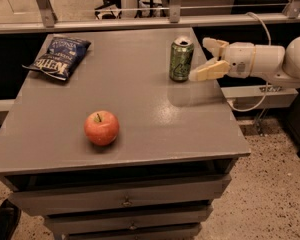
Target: Place green can upright
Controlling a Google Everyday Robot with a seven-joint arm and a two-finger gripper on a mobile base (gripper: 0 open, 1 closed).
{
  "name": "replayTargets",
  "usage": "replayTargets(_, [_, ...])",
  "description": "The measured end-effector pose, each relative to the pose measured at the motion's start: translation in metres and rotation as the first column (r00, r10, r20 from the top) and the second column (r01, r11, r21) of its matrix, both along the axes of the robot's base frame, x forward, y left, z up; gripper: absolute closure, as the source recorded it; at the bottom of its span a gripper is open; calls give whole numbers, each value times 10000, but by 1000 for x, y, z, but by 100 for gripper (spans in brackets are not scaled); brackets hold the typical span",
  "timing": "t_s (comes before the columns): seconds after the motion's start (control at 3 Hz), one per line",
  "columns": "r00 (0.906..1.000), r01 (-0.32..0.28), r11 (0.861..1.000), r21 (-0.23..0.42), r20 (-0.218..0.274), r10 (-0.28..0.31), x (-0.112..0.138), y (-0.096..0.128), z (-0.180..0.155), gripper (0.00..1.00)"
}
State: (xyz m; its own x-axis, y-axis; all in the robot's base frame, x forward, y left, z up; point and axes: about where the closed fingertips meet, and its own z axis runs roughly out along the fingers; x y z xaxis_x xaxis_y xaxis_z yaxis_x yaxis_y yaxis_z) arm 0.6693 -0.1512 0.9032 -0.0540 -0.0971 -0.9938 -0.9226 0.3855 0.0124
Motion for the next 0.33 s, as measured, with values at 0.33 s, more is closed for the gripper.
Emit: replayTargets(0.33, [9995, 3, 9945, -1047, 317, 30, -24, -30, 3, 0])
